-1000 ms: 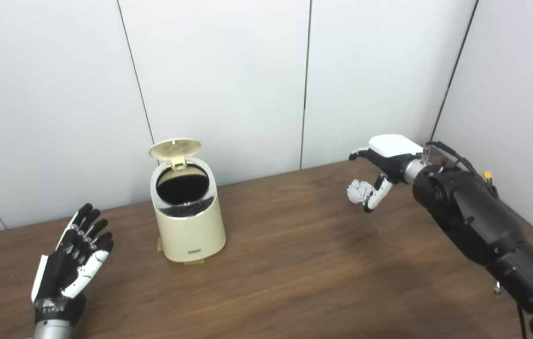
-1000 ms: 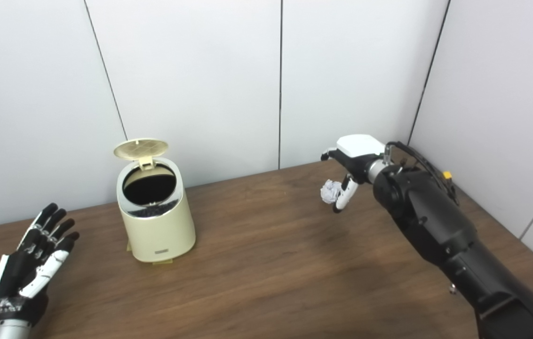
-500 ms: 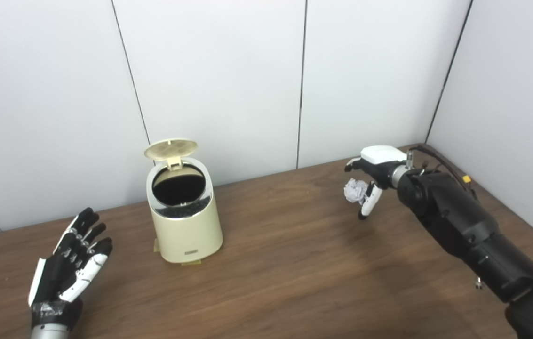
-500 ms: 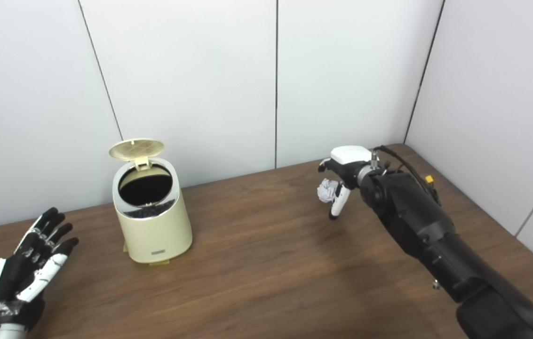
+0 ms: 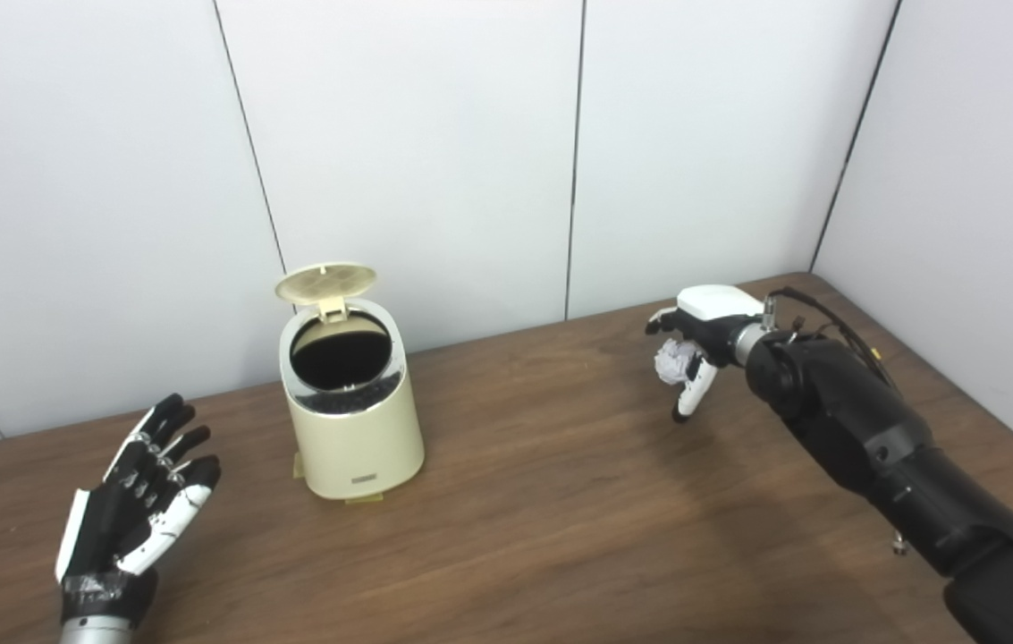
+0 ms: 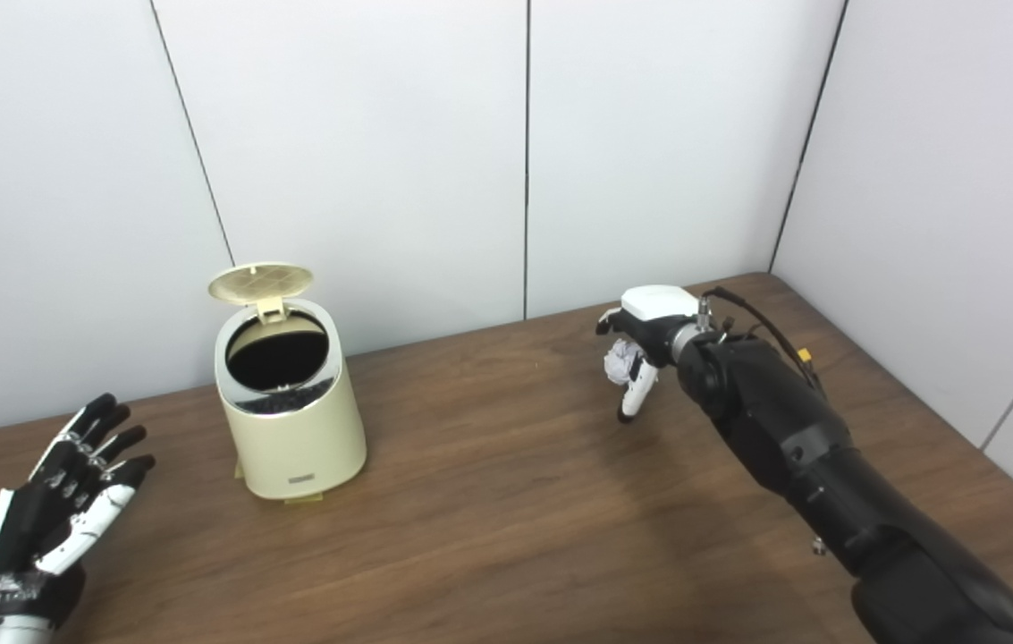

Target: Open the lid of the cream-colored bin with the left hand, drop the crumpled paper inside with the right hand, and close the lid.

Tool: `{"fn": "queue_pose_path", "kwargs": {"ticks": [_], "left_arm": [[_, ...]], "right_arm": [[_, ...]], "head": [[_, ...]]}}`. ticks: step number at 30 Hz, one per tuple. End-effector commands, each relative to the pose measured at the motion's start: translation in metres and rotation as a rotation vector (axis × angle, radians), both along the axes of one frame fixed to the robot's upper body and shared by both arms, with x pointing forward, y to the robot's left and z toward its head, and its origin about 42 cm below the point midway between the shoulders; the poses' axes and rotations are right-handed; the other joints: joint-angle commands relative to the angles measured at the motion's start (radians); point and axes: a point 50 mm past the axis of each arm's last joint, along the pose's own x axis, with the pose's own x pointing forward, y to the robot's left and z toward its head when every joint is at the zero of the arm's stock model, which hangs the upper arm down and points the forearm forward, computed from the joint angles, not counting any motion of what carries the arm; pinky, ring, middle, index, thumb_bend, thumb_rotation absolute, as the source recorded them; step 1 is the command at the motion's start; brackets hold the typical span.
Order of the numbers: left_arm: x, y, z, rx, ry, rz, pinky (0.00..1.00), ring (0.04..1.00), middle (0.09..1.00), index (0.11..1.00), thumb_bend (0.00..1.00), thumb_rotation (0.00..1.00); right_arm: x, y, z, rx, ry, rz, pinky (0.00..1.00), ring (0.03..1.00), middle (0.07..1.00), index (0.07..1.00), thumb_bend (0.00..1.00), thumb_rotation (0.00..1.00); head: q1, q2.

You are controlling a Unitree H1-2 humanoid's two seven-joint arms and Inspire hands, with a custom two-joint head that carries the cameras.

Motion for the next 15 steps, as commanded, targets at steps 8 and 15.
{"fn": "queue_pose_path", "kwargs": {"ticks": [8,15], "left_arm": [[-0.0115,0.0066,-0.0197,0.012,0.051,0.022,0.73,0.841,0.892,0.921,0.62,0.25],[-0.0119,0.0093,-0.0211,0.015,0.058,0.024,0.75,0.846,0.896,0.922,0.61,0.23]], "right_arm": [[0.0115,-0.0028,0.0311,-0.011,-0.081,-0.023,0.67,0.811,0.840,0.781,0.82,0.15],[0.0141,-0.0092,0.0275,-0.022,-0.073,-0.047,0.65,0.792,0.833,0.768,0.82,0.14]], "head": [[0.001,0.004],[-0.001,0.006]]}}
